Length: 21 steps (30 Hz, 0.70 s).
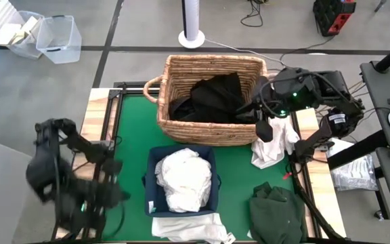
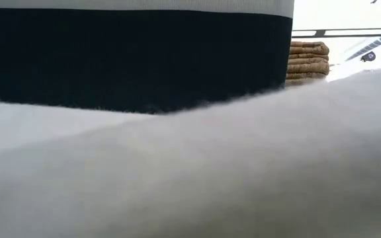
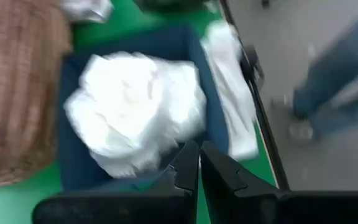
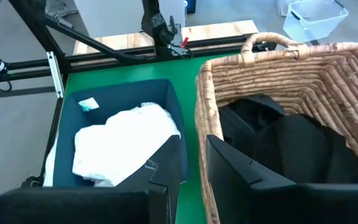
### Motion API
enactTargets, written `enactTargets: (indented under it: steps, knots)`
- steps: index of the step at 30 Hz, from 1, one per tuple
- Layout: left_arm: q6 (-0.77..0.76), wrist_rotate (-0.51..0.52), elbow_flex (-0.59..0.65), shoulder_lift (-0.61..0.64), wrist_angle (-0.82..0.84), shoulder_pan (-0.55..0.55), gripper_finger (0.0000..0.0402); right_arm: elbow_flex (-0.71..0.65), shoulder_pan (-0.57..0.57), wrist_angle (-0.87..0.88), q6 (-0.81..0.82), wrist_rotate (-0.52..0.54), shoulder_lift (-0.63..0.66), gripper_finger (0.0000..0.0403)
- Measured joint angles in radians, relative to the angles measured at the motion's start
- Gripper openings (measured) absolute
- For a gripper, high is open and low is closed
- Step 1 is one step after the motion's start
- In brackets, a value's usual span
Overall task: Sort clothes
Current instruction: Put the bottom white shorts into the blue laundry organizer
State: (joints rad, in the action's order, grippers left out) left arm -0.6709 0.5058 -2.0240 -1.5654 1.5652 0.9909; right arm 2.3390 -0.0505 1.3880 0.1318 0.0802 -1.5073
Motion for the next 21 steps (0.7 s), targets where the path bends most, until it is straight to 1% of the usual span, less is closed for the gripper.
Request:
enactTargets:
  steps: [2, 4, 8, 11, 16, 21]
  knots:
    - [-0.018, 0.011, 0.037, -0.023, -0.018, 0.069, 0.0000, 0.000, 0.000, -0.006, 0.000, 0.000, -0.004, 0.0070]
    - [-0.041, 0.031, 0.070, -0.051, -0.053, 0.112, 0.0000, 0.000, 0.000, -0.019, -0.001, 0.002, -0.008, 0.0073]
    - [-0.126, 0.031, 0.107, -0.132, -0.071, 0.154, 0.0000, 0.000, 0.000, -0.034, -0.005, 0.002, -0.020, 0.0083]
    - [-0.142, 0.013, 0.115, -0.187, -0.092, 0.166, 0.0000, 0.000, 0.000, -0.037, -0.019, 0.002, -0.026, 0.0089]
    - [-0.107, 0.004, 0.087, -0.285, -0.116, 0.169, 0.0000, 0.000, 0.001, -0.039, -0.015, 0.003, -0.035, 0.0095]
    - [0.029, -0.025, 0.015, -0.379, -0.115, 0.167, 0.0000, 0.000, 0.003, -0.040, -0.014, 0.003, -0.039, 0.0093]
